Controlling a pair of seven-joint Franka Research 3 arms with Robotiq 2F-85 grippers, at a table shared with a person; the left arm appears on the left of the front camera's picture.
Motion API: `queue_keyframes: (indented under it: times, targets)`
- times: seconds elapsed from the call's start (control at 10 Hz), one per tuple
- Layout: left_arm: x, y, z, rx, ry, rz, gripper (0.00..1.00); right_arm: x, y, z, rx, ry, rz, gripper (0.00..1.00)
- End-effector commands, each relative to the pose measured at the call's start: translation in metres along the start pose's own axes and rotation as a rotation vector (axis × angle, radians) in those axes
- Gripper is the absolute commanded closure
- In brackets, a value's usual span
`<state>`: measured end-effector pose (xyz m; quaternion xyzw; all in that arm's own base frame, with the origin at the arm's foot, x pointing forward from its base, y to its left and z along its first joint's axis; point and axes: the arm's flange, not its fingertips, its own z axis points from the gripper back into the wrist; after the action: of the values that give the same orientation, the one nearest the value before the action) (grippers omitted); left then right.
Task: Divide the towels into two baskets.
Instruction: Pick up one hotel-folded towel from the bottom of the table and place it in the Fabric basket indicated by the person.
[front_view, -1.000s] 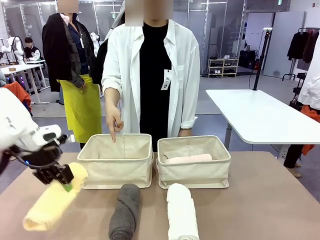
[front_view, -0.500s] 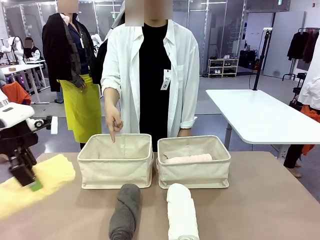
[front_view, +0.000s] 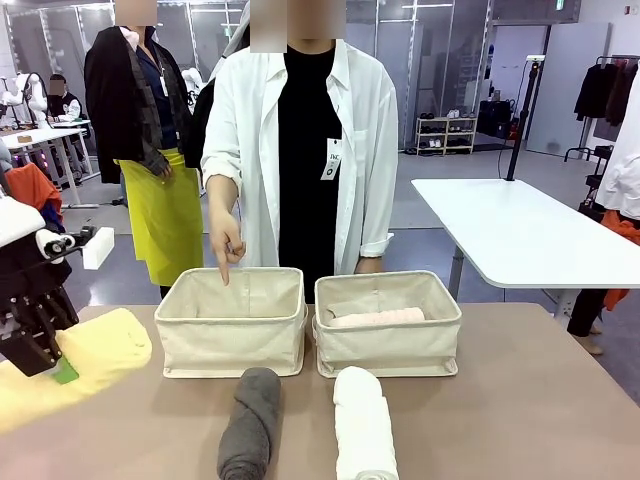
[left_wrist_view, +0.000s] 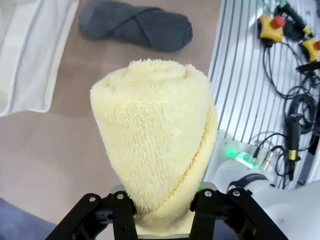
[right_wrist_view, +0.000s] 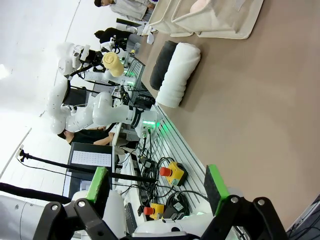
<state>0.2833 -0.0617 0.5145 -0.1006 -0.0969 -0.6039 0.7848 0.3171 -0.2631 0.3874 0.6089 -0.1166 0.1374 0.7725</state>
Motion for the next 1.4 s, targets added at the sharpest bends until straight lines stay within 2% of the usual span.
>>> queue_keyframes:
  times: [0.0, 0.1, 0.2, 0.5, 0.7, 0.9, 1.1, 1.3]
  targets:
    - [-0.002, -0.001, 0.004, 0.002, -0.022, 0.003, 0.63, -0.003, 0.003, -0.001, -0.008, 0.007, 0.015, 0.04]
    - [0.015, -0.003, 0.019, 0.131, -0.019, -0.143, 0.63, -0.003, 0.003, -0.001, -0.008, 0.007, 0.015, 0.04]
    - [0.043, 0.004, 0.029, 0.237, 0.026, -0.249, 0.63, -0.003, 0.003, -0.001, -0.008, 0.007, 0.015, 0.04]
    - [0.132, 0.048, 0.041, 0.392, 0.167, -0.554, 0.63, -0.003, 0.003, -0.001, -0.008, 0.007, 0.015, 0.04]
    - [0.181, 0.101, 0.027, 0.425, 0.228, -0.6, 0.63, -0.003, 0.003, -0.001, -0.008, 0.007, 0.015, 0.04]
    - [0.208, 0.145, -0.003, 0.363, 0.277, -0.57, 0.63, -0.003, 0.003, -0.001, -0.008, 0.007, 0.015, 0.04]
    - [0.218, 0.176, -0.045, 0.295, 0.25, -0.544, 0.63, -0.003, 0.003, -0.001, -0.008, 0.007, 0.015, 0.04]
    - [0.22, 0.196, -0.081, 0.331, 0.281, -0.517, 0.63, -0.003, 0.003, -0.001, -0.008, 0.007, 0.015, 0.04]
